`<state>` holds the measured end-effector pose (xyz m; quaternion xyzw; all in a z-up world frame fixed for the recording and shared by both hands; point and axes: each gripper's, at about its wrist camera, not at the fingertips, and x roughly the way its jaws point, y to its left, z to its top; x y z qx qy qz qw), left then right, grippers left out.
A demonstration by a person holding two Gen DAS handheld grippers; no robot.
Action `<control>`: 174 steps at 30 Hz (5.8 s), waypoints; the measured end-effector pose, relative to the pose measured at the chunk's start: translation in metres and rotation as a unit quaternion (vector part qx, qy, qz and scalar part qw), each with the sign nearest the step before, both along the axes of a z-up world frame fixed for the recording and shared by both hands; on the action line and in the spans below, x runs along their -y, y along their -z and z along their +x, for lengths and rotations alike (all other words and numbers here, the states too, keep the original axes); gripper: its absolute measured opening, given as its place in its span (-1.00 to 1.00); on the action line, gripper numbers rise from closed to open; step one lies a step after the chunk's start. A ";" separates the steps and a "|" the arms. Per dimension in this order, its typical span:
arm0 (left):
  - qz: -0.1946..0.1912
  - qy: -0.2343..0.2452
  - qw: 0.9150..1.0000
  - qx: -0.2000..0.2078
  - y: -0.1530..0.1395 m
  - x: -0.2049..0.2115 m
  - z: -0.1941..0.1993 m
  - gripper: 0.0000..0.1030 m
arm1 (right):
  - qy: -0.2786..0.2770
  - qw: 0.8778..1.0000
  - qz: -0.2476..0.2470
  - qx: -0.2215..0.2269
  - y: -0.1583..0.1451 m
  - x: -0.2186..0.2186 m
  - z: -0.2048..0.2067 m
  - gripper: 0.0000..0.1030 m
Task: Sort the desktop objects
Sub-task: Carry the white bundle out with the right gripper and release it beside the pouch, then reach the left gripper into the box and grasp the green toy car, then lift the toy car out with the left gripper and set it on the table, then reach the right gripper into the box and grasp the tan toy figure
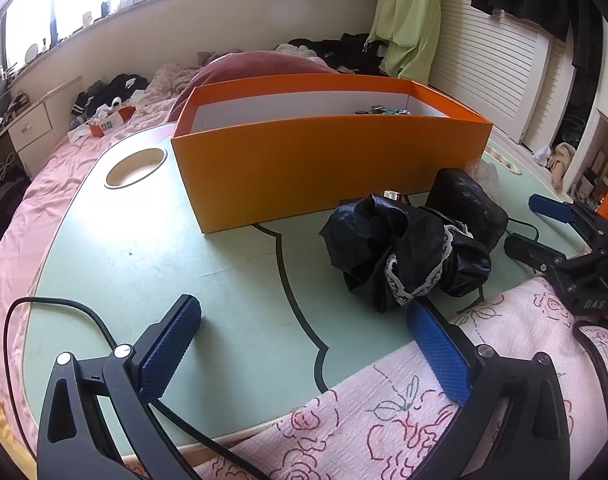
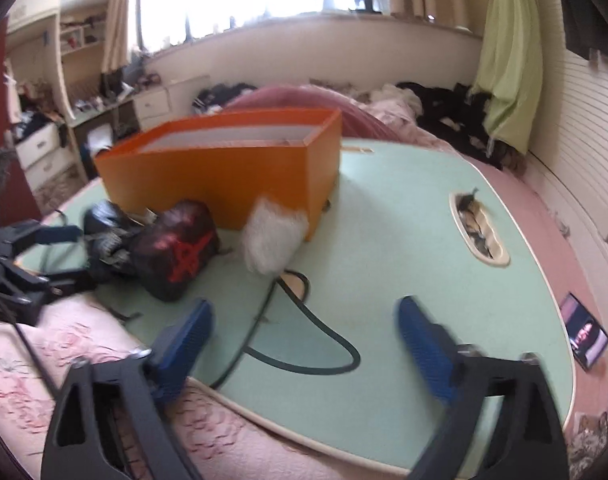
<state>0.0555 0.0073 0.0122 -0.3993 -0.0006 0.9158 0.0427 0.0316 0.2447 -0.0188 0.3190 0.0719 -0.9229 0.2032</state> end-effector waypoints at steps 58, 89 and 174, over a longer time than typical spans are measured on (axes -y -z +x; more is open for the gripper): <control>0.146 0.075 0.982 0.098 -0.078 -0.040 -0.178 -0.51 | -0.006 1.000 -0.008 -0.012 0.000 -0.003 -0.001 0.99; 0.273 0.080 0.958 0.028 -0.066 0.065 -0.040 -0.51 | -0.006 1.000 -0.009 -0.013 0.001 -0.003 0.001 0.99; 0.003 0.046 0.997 -0.057 0.010 0.031 0.004 0.99 | -0.012 0.977 0.110 0.184 -0.053 0.129 -0.172 0.08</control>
